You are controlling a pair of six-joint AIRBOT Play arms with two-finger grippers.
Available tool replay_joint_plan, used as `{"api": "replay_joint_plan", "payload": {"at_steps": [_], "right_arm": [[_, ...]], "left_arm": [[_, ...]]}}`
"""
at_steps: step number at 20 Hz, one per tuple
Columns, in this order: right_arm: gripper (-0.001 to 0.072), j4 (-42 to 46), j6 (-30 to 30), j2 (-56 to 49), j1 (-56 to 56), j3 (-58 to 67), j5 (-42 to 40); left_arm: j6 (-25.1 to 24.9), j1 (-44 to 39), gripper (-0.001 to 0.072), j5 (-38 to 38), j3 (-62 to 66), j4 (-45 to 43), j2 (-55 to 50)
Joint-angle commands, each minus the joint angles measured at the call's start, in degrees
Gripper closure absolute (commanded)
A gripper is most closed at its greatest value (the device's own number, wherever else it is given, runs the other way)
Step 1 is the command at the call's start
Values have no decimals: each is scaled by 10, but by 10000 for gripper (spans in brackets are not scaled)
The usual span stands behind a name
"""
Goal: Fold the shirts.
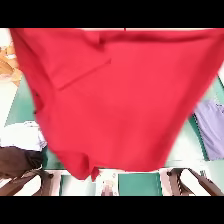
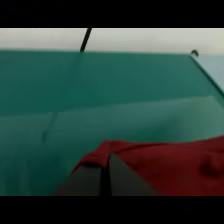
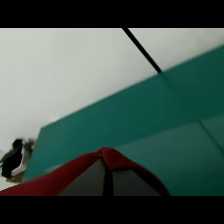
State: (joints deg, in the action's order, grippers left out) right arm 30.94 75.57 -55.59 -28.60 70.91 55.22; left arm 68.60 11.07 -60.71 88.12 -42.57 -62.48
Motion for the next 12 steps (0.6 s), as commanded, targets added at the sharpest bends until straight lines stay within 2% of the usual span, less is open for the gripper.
{"api": "replay_joint_plan", "payload": {"at_steps": [1, 3, 6, 9, 12], "right_arm": [[694, 17, -28, -138, 68, -88, -73], [693, 12, -28, -242, 79, -83, -93], [694, 6, -54, -372, 84, -39, -98], [694, 6, -58, -446, 85, 35, -98], [694, 6, -57, -473, 87, 117, -94]], "left_arm": [[-57, -26, 682, 35, -96, 23, -146], [-66, -44, 682, 72, -97, 24, -238], [-65, -49, 682, 149, -95, 40, -320], [-66, -47, 682, 206, -95, 44, -335], [-66, -47, 682, 225, -81, 44, -335]]}}
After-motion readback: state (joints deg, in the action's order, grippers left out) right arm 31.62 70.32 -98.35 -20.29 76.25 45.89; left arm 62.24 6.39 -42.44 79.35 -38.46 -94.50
